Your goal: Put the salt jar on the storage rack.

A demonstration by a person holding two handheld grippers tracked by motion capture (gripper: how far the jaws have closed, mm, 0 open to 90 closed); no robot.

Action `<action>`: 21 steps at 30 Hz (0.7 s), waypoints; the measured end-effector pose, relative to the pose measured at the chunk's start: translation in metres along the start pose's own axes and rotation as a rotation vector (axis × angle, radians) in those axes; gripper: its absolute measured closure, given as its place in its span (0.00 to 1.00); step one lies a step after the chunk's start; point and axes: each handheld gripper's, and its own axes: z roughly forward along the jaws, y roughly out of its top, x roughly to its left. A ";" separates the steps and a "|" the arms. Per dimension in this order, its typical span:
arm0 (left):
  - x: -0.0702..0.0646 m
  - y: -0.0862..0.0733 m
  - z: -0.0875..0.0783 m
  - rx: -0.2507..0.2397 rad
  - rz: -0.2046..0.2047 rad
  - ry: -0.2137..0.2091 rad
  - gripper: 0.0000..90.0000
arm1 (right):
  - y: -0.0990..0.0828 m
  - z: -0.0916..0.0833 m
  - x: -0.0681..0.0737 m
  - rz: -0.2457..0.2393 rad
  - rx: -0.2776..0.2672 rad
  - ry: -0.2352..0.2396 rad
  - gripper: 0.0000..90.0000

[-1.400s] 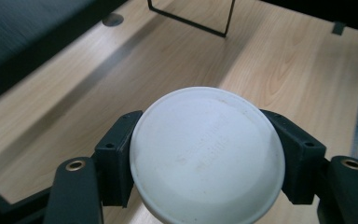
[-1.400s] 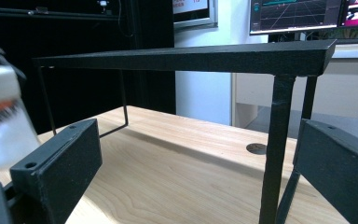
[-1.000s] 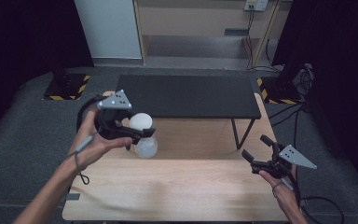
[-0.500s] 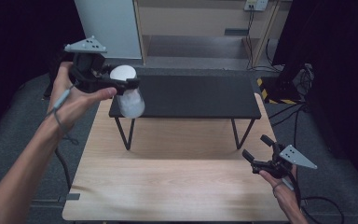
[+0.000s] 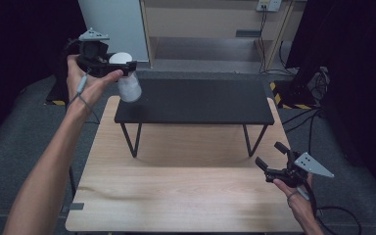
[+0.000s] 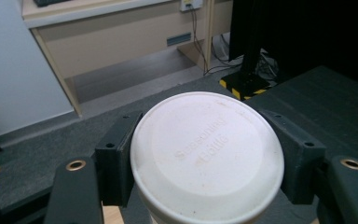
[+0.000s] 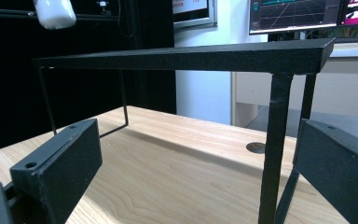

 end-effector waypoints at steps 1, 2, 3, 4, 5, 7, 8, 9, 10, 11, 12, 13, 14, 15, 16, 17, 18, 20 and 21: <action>0.002 -0.002 0.003 0.008 -0.003 0.002 0.36 | 0.000 0.000 0.000 0.002 0.001 -0.002 0.01; 0.003 -0.005 0.006 0.009 -0.011 0.004 0.36 | 0.000 0.000 0.000 0.001 0.001 -0.002 0.01; 0.004 -0.007 0.008 0.014 -0.014 0.001 0.36 | 0.000 0.000 0.000 0.001 0.002 -0.002 0.01; 0.006 -0.009 0.011 0.024 -0.019 -0.003 0.36 | 0.000 0.000 0.000 0.002 0.002 -0.001 0.01; 0.007 -0.012 0.013 0.024 -0.027 -0.004 0.36 | 0.000 0.000 0.000 0.001 0.002 -0.001 0.01; 0.009 -0.017 0.016 0.027 -0.036 -0.010 0.36 | 0.000 0.001 0.000 0.000 0.005 -0.001 0.01; 0.009 -0.019 0.017 0.027 -0.037 -0.012 0.36 | 0.000 0.001 0.000 0.001 0.006 -0.001 0.01; 0.010 -0.020 0.018 0.031 -0.040 -0.016 0.36 | 0.000 0.001 0.000 0.001 0.007 -0.001 0.01; 0.010 -0.022 0.019 0.031 -0.042 -0.017 0.36 | 0.000 0.001 0.000 0.001 0.008 -0.002 0.01; 0.011 -0.023 0.020 0.032 -0.042 -0.018 0.36 | 0.000 0.001 0.000 0.001 0.010 -0.001 0.01; 0.011 -0.024 0.021 0.035 -0.043 -0.020 0.36 | -0.001 0.001 0.000 0.000 0.010 -0.001 0.01; 0.012 -0.025 0.022 0.037 -0.046 -0.022 0.36 | -0.001 0.001 0.000 0.000 0.011 -0.001 0.01; 0.012 -0.027 0.023 0.037 -0.048 -0.022 0.36 | -0.001 0.001 0.001 -0.001 0.011 0.000 0.01; 0.012 -0.029 0.024 0.036 -0.048 -0.022 0.36 | 0.000 0.001 0.001 -0.001 0.011 0.000 0.01; 0.012 -0.033 0.025 0.027 -0.045 -0.025 0.36 | 0.000 0.001 0.001 0.001 0.011 -0.001 0.01; 0.011 -0.037 0.026 0.011 -0.046 -0.027 0.36 | -0.001 0.001 0.001 0.002 0.011 -0.002 0.01; 0.011 -0.038 0.026 0.004 -0.041 -0.026 0.36 | -0.001 0.001 0.001 0.002 0.011 -0.003 0.01; 0.011 -0.044 0.027 -0.019 -0.051 -0.028 0.36 | -0.001 0.001 0.001 0.002 0.012 -0.003 0.01; 0.016 -0.048 0.028 -0.037 -0.081 -0.054 0.35 | -0.001 0.001 0.001 0.002 0.012 -0.002 0.01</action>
